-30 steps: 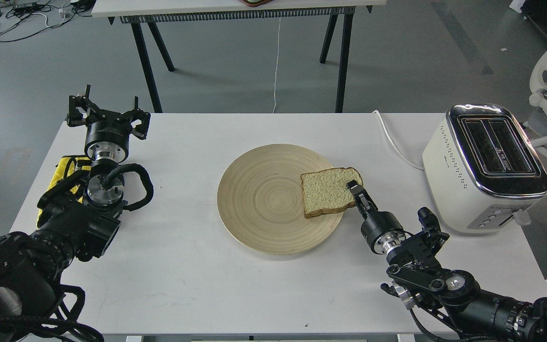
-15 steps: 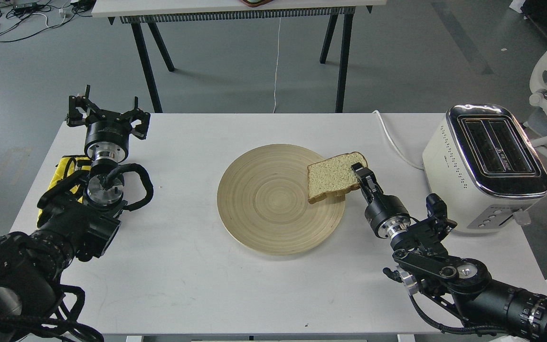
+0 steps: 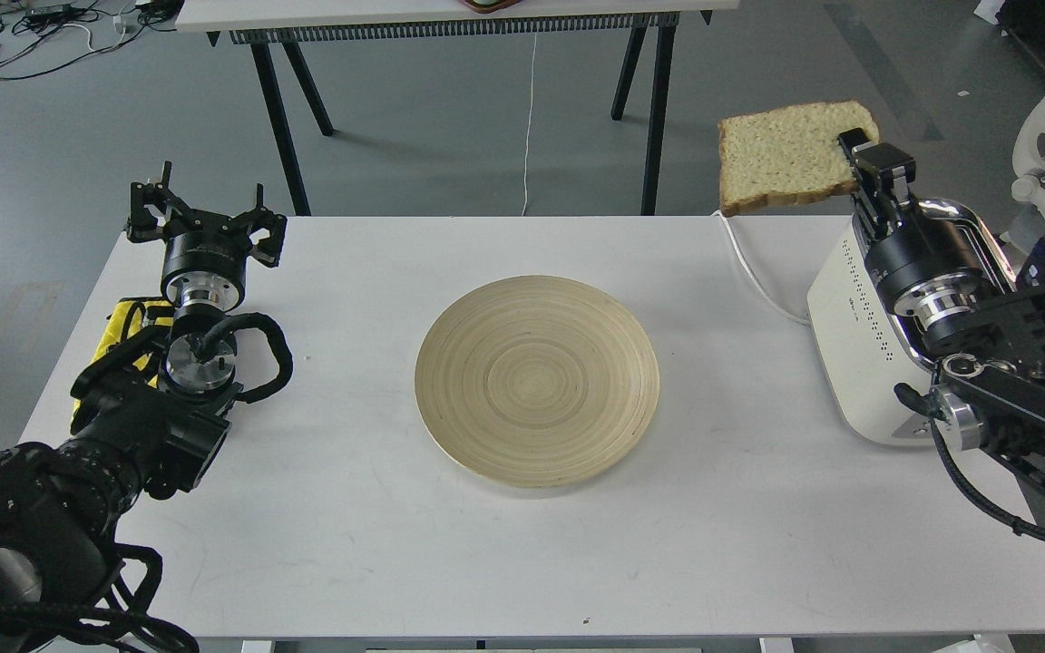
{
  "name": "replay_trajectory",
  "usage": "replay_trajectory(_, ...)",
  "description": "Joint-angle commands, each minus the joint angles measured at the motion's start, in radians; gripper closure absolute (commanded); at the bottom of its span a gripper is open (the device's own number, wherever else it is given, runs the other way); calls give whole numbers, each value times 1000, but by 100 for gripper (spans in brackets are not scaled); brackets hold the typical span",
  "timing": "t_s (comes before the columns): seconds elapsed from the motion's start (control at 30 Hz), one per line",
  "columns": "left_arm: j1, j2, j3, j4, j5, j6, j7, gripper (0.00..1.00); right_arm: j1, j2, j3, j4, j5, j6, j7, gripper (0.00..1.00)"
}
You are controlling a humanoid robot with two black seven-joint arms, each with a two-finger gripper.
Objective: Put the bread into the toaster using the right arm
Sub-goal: 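Lift the bread slice with the right gripper up above the toaster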
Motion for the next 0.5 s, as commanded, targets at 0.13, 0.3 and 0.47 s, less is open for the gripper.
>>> replay_trajectory(0.13,0,0,0,1,0,0,0,0,-2,-293,-75,24,-45,0,0,98)
replay_trajectory(0.3,0,0,0,1,0,0,0,0,-7,-387,-164,7,-128,0,0,99)
replay_trajectory(0.47,0,0,0,-1,0,0,0,0,-7,-384,-242,-68,-141,0,0,99)
